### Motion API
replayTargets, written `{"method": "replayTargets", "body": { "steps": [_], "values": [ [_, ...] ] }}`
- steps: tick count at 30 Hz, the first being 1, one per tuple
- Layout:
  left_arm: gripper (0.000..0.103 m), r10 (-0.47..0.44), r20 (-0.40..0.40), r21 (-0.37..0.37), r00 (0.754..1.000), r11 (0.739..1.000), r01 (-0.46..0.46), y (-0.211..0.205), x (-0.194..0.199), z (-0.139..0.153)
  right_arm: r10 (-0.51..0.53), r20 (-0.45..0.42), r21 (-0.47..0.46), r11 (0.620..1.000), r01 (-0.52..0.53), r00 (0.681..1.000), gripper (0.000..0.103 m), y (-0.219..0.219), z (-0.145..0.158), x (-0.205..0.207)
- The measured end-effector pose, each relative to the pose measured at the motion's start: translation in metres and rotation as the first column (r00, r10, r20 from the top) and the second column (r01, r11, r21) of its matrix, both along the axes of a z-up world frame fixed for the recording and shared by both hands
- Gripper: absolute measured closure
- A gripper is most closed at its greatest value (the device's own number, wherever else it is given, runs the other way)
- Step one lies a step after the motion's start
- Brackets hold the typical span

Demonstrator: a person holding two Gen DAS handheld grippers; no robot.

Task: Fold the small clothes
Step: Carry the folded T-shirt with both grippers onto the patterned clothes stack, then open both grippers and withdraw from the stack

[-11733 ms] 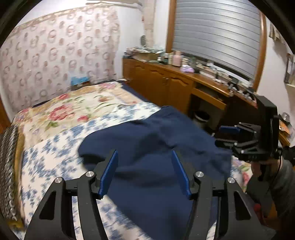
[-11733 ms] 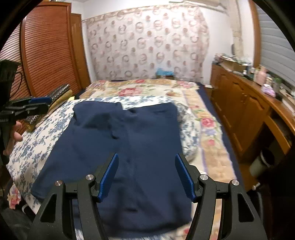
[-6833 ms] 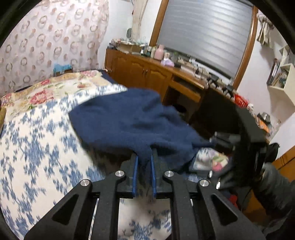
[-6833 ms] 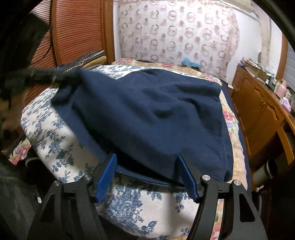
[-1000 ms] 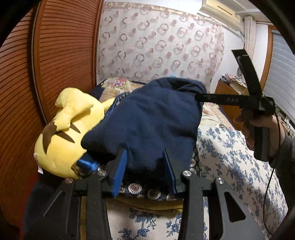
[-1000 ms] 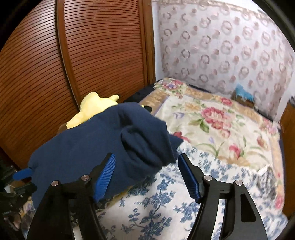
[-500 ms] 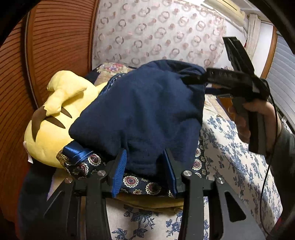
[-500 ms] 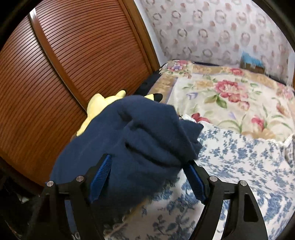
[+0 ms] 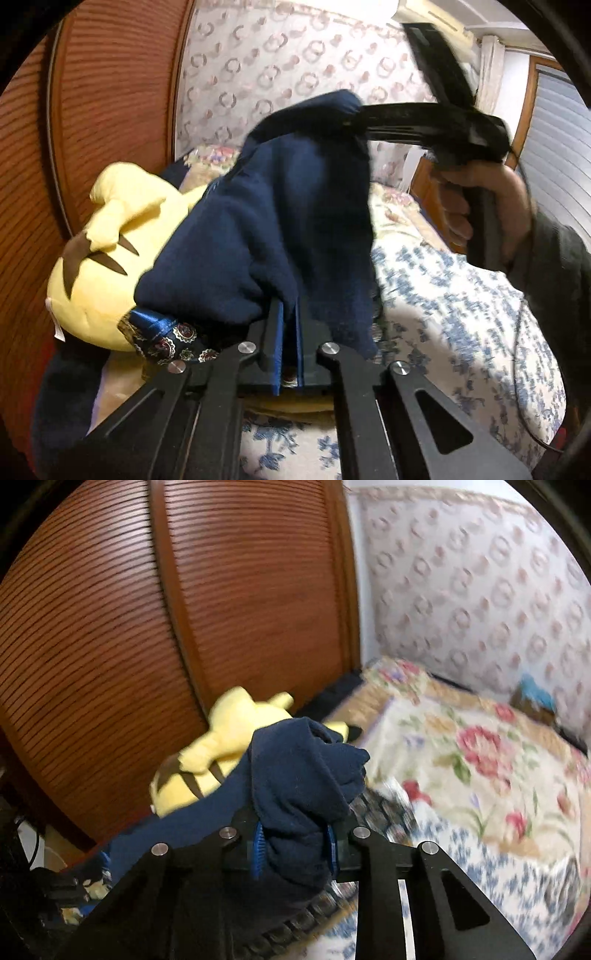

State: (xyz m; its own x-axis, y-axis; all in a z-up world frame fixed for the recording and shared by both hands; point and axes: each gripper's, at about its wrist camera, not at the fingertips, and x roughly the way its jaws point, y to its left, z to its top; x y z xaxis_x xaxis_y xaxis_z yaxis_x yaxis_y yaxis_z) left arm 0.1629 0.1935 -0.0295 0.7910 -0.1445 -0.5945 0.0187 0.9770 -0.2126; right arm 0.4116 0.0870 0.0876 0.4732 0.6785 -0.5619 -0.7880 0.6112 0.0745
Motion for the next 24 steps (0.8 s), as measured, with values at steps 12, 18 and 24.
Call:
{"method": "replayTargets", "body": {
  "steps": [12,18,24],
  "values": [
    [0.066,0.015,0.019,0.134,1.0,0.991,-0.018,-0.022,-0.009,0.017,-0.188,-0.075,-0.12,0.977,0.178,0.979,0.038,-0.061,-0.049,0.004],
    [0.056,0.009,0.057,0.154,0.998,0.988,-0.018,-0.039,-0.018,0.032,-0.259,0.036,-0.109,0.959,0.262,0.965,0.034,-0.113,-0.042,-0.07],
    [0.04,-0.04,0.098,0.149,0.994,0.988,0.025,-0.068,-0.027,0.044,-0.345,0.074,-0.033,0.937,0.348,0.936,0.03,-0.164,-0.037,-0.15]
  ]
}}
